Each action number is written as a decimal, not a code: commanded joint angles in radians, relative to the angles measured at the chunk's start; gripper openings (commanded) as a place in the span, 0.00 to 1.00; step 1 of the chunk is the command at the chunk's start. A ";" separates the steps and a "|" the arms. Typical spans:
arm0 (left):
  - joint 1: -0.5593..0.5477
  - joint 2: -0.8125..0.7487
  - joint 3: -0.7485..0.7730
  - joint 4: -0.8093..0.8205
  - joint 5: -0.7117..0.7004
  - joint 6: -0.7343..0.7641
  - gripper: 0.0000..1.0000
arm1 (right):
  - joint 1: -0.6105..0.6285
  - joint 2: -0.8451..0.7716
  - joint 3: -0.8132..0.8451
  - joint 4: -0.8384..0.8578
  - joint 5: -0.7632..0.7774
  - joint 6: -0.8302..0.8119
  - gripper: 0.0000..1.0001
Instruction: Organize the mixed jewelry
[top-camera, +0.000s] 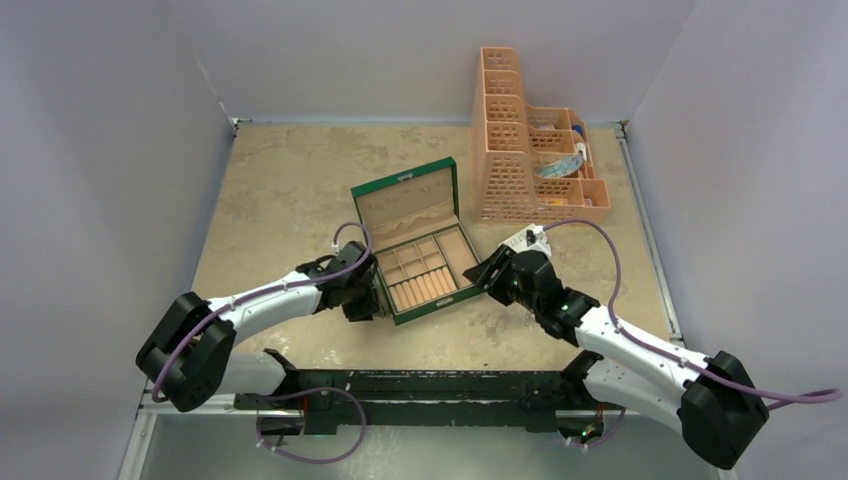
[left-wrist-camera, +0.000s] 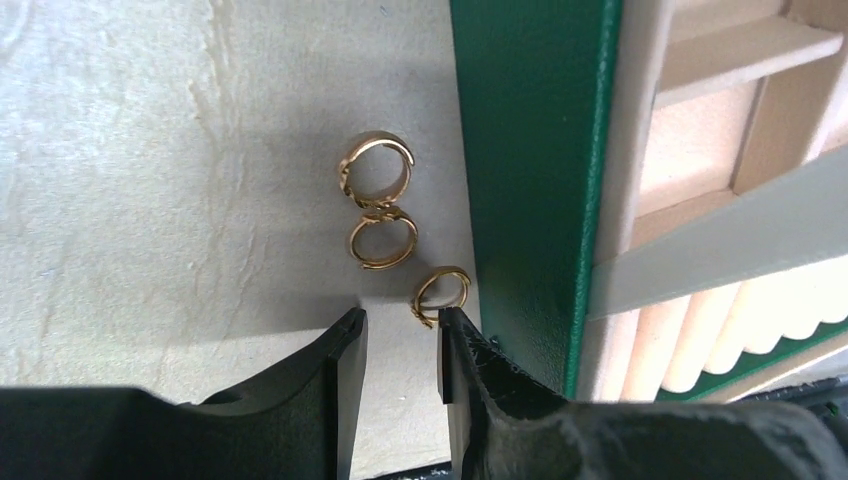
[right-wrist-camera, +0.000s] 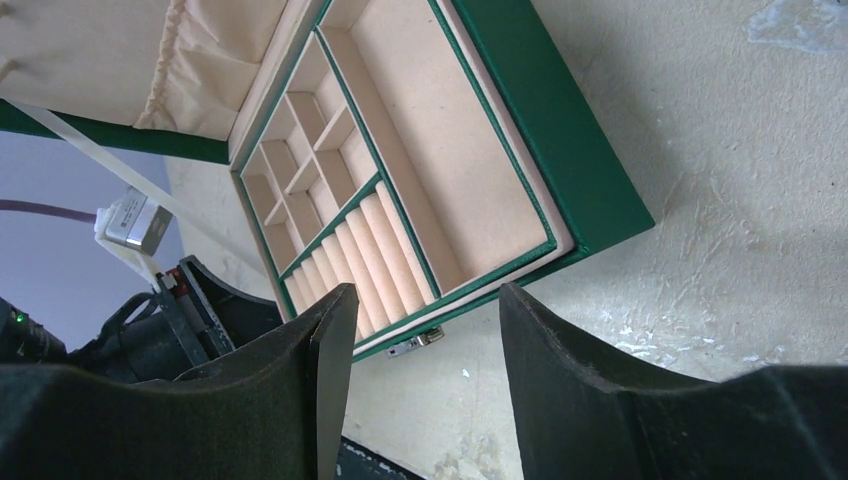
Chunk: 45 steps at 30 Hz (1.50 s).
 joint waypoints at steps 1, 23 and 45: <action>-0.021 0.004 0.045 -0.047 -0.111 -0.026 0.31 | 0.002 -0.010 -0.004 -0.004 0.040 0.009 0.57; -0.070 0.064 0.100 -0.136 -0.142 0.005 0.00 | 0.001 -0.013 0.010 -0.008 0.056 -0.013 0.57; -0.069 -0.298 0.258 0.000 -0.135 0.170 0.00 | 0.184 0.266 0.347 0.338 -0.275 -0.259 0.62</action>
